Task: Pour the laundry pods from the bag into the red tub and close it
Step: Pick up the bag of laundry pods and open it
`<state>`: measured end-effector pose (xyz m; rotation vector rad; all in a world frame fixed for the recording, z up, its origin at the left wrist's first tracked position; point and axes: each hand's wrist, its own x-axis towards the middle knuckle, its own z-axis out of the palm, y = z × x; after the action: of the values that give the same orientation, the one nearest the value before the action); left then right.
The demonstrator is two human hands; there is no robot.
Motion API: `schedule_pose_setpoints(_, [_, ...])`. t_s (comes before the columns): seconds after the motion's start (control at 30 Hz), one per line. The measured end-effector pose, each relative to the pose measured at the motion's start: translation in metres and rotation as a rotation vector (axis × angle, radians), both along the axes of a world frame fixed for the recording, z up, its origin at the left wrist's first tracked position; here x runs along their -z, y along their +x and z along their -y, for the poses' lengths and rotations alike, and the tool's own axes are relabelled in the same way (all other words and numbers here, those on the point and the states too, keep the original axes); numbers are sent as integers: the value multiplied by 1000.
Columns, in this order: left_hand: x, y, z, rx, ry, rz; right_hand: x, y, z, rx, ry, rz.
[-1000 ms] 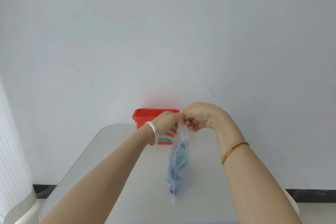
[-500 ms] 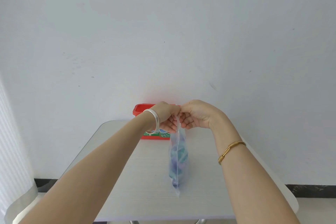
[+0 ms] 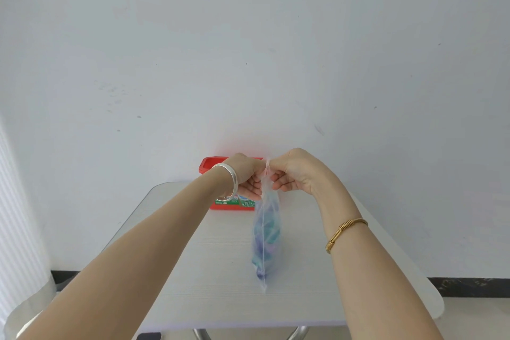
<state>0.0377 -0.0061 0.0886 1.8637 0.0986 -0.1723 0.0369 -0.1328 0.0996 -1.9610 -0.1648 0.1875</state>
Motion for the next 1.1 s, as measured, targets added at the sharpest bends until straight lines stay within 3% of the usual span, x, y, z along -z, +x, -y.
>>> schedule_pose_setpoints(0.1, [-5,-5,-4,-14,182,4,-3,-1,4,77,-82,57])
schedule_pose_setpoints(0.27, [-23,-24,-2,182,523,-41,-9,-7,-3,21,-202,72])
schedule_pose_setpoints(0.7, [-21,4,-23,80,605,81,-9,0,19,269,-352,203])
schedule_pose_setpoints(1.1, [-25,6,-35,65,626,105,-8,-3,29,248,-457,181])
